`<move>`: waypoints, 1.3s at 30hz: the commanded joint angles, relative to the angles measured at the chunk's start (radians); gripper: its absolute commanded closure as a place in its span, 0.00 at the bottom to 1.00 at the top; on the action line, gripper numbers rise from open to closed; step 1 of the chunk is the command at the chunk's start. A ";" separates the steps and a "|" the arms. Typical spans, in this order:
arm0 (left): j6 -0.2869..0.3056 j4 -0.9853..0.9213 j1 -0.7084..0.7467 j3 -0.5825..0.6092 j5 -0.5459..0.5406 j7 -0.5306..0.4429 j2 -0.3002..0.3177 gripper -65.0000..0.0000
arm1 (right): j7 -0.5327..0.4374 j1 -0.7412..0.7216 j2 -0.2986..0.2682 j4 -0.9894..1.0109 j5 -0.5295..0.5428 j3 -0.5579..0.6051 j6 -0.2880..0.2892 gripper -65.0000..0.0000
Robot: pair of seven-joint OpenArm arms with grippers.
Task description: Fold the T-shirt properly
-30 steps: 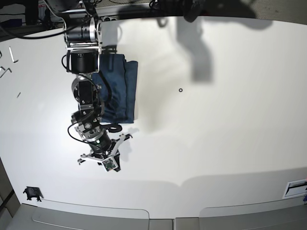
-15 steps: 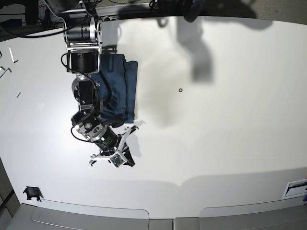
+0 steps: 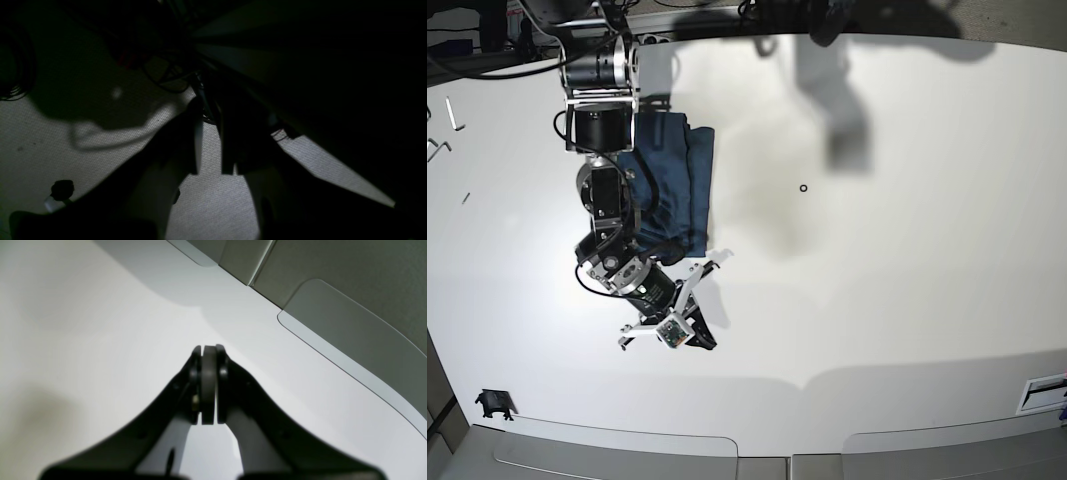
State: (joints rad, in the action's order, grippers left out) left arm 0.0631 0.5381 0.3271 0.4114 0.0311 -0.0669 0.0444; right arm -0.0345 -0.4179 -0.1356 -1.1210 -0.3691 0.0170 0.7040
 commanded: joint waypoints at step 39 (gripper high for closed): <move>0.010 0.005 0.011 0.002 0.002 -0.010 -0.008 0.88 | 0.227 -0.034 -0.002 -0.016 0.137 -0.003 -0.687 1.00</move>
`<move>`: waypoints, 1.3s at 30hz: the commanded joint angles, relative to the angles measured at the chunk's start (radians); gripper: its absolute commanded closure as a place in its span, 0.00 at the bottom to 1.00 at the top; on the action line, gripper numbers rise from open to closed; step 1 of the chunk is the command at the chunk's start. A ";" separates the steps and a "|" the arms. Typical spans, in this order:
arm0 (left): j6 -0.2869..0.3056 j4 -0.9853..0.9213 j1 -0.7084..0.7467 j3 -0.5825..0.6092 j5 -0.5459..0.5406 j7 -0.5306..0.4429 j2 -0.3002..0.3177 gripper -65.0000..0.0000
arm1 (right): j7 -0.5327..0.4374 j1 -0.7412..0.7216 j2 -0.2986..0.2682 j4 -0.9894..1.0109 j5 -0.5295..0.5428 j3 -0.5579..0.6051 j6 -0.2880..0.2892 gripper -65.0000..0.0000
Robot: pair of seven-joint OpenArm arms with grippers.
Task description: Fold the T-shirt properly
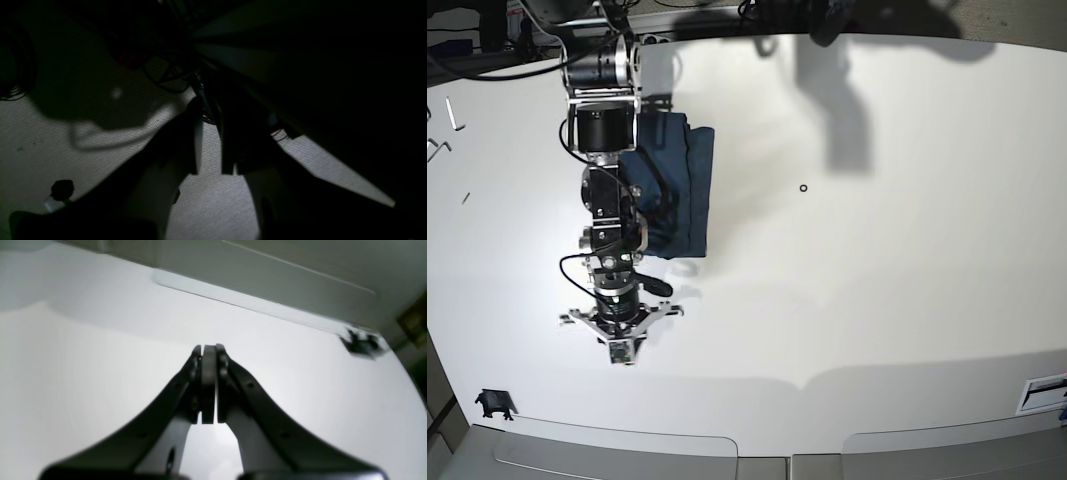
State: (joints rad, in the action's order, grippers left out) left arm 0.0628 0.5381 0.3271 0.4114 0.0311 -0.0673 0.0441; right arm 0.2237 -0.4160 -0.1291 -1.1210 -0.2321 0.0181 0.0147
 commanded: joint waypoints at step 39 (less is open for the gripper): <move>0.011 0.005 0.011 0.002 0.002 -0.009 -0.008 0.88 | -0.099 -0.035 -0.009 -0.016 0.015 -0.005 0.465 1.00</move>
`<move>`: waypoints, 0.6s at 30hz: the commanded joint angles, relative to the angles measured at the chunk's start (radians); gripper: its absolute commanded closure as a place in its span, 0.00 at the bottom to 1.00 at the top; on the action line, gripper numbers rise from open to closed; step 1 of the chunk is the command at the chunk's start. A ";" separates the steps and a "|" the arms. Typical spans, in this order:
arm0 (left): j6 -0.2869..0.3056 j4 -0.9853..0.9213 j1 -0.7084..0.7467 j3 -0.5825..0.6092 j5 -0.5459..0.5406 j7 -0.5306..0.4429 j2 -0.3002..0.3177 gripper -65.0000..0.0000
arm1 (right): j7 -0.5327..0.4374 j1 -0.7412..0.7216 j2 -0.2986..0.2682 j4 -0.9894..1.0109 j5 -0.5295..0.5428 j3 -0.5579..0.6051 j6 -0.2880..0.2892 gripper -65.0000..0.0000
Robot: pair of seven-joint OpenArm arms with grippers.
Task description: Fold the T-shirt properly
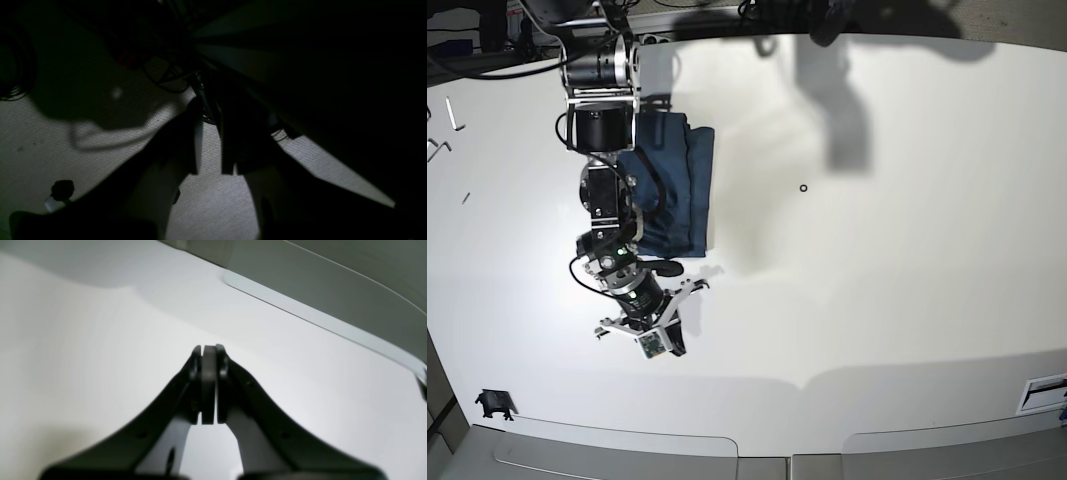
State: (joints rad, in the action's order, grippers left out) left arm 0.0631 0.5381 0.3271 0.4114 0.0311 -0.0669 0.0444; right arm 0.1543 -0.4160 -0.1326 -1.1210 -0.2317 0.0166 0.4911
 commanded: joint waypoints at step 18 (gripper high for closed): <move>0.010 0.005 0.011 0.002 0.002 -0.010 -0.008 0.88 | -0.031 -0.035 -0.006 -0.016 0.161 -0.003 0.207 1.00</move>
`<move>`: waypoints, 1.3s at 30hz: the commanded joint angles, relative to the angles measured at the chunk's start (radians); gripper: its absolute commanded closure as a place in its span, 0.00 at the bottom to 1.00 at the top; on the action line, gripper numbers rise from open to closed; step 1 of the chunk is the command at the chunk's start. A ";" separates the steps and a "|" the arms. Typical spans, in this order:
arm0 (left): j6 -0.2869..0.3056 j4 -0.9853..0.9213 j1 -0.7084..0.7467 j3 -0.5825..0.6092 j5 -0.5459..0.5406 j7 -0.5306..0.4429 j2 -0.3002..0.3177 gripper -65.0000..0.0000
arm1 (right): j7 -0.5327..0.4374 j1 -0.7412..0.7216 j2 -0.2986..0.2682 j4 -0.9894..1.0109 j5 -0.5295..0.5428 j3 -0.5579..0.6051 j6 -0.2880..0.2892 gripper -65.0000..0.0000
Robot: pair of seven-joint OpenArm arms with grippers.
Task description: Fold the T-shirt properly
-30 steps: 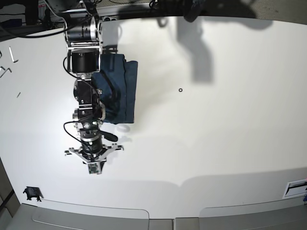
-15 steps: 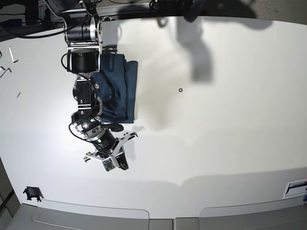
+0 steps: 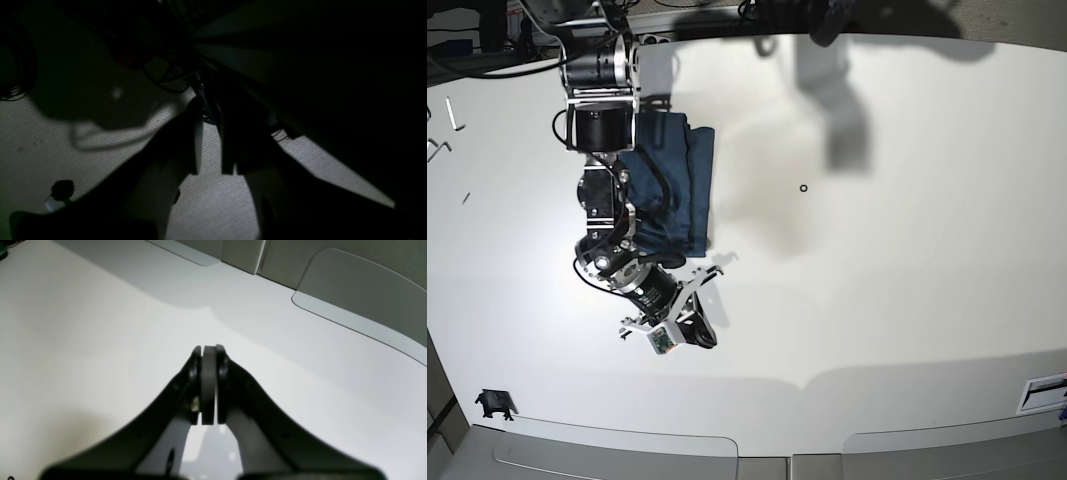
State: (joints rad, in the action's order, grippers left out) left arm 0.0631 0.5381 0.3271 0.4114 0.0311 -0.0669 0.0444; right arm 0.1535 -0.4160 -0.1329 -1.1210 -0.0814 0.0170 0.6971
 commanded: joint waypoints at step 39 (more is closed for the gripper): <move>0.010 0.005 0.011 0.002 0.002 -0.010 -0.008 0.88 | -0.042 -0.035 -0.005 -0.016 0.015 -0.004 0.001 1.00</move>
State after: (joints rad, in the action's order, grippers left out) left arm 0.0631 0.5381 0.3271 0.4114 0.0311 -0.0669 0.0444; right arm 0.1455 -0.4160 -0.1329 -1.1210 -0.0807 0.0170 0.6971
